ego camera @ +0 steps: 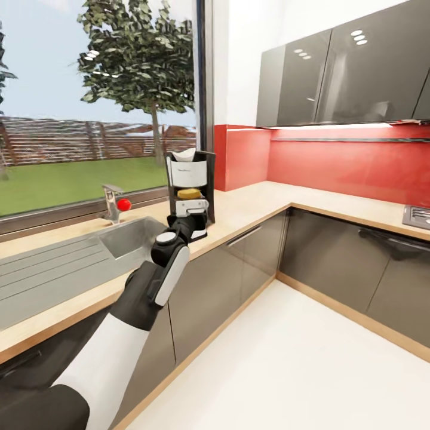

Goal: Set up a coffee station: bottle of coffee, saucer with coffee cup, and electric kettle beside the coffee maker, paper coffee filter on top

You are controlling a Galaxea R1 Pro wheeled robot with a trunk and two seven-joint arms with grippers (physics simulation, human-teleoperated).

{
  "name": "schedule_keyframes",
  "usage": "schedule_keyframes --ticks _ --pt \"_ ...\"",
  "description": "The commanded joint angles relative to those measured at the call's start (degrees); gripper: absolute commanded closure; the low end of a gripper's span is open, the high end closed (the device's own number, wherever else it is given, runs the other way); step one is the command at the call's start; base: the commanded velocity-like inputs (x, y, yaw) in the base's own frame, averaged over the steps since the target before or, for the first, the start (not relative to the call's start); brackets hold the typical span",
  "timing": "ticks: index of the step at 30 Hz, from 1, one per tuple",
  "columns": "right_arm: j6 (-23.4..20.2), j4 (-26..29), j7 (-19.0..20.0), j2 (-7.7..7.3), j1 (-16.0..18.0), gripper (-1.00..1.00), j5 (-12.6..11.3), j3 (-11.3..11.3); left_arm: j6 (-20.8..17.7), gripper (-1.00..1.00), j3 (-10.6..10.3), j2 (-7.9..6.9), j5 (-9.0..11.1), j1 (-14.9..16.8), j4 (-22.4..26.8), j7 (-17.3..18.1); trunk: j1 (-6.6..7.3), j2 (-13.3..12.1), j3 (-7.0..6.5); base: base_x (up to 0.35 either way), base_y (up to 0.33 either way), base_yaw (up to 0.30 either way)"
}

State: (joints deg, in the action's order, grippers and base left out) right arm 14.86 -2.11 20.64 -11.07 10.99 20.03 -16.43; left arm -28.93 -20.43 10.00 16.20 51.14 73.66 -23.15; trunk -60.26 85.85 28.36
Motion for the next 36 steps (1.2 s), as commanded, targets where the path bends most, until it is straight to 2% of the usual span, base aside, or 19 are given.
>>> schedule_keyframes --ticks 1,10,18,36 --pt "0.43 -0.18 0.02 0.0 0.09 -1.0 0.01 -0.27 -0.09 1.0 -0.22 0.0 0.55 0.05 -0.03 -0.57 -0.01 0.03 0.06 0.117 -0.114 0.001" --pt "0.52 -0.19 0.1 -0.11 0.09 -1.0 0.01 -0.33 0.19 1.0 -0.74 0.0 0.51 -0.02 -1.77 -0.66 -0.01 0.03 0.06 0.095 -0.08 0.0" --pt "0.52 -0.18 0.11 -0.09 0.09 -1.0 0.01 -0.38 2.31 1.0 -0.74 0.0 0.5 0.0 -2.0 -0.66 -0.01 0.03 0.06 0.081 -0.004 0.0" --pt "0.52 -0.19 0.09 -0.06 0.09 -1.0 0.03 -0.4 2.61 1.0 -0.75 0.0 0.54 -0.03 -3.52 -0.66 -0.01 0.03 0.06 0.105 -0.002 0.0"
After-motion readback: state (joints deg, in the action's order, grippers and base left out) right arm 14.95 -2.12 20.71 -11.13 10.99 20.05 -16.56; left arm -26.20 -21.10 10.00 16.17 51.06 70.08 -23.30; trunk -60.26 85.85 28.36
